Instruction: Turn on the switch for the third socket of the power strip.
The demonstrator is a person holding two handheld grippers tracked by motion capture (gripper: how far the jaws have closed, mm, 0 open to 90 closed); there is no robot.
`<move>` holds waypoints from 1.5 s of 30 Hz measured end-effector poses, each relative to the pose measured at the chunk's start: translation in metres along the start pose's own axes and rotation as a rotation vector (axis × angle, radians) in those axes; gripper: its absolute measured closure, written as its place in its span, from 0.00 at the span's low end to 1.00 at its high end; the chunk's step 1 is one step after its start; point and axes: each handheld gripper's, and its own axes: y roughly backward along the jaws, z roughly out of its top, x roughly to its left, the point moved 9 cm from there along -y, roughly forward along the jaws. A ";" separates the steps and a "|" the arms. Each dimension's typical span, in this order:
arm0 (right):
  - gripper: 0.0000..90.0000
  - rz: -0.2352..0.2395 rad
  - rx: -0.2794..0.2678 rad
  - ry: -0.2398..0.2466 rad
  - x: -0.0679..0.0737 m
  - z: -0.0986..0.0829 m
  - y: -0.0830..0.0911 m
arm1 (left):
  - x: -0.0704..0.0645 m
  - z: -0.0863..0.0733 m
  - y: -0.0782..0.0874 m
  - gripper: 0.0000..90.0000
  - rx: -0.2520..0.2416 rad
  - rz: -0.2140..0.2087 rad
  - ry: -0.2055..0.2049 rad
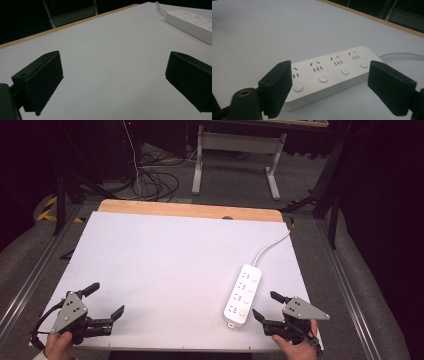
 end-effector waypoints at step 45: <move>0.74 0.175 0.104 -0.045 -0.004 0.059 -0.034 | 0.000 -0.001 0.000 0.02 0.009 0.001 -0.001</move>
